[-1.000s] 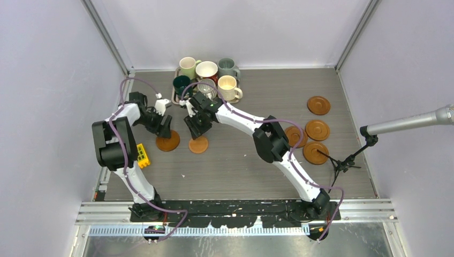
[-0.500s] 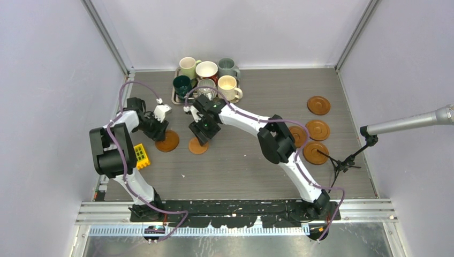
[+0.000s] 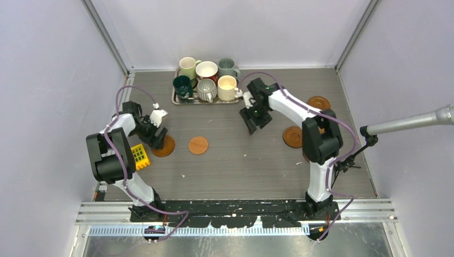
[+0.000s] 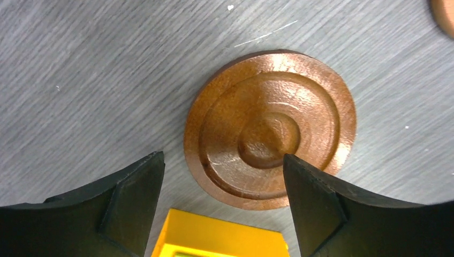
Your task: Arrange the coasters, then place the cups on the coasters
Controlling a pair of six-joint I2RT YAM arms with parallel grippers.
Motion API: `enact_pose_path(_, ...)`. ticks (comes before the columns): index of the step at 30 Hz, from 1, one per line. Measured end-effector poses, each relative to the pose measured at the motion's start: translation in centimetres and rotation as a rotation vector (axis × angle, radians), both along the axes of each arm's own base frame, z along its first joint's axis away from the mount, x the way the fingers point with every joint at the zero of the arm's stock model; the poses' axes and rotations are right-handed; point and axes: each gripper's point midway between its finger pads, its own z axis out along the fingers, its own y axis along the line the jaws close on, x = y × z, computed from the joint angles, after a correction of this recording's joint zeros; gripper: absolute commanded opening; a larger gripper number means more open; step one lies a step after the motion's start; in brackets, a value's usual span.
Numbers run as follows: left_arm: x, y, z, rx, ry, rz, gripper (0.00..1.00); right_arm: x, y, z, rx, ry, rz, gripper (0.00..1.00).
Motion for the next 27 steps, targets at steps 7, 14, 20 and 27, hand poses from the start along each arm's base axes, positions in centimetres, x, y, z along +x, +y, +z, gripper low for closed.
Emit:
enact_pose_path(7,0.1,-0.7,2.9,-0.043,-0.02,0.05,0.91,0.5,-10.1,-0.6,-0.127,0.008,-0.134,0.59)
enact_pose_path(14,0.8,-1.0,5.0,-0.067,-0.071,0.084,0.99,-1.5,-16.5,-2.8,-0.238,0.065,-0.217,0.6)
enact_pose_path(20,0.7,-1.4,5.1,-0.086,-0.061,0.097,1.0,-3.2,-17.1,-4.6,-0.262,0.102,-0.194,0.59)
enact_pose_path(27,0.7,-1.6,6.3,-0.096,-0.093,0.109,1.0,-3.1,-16.6,-5.1,-0.233,0.091,-0.18,0.58)
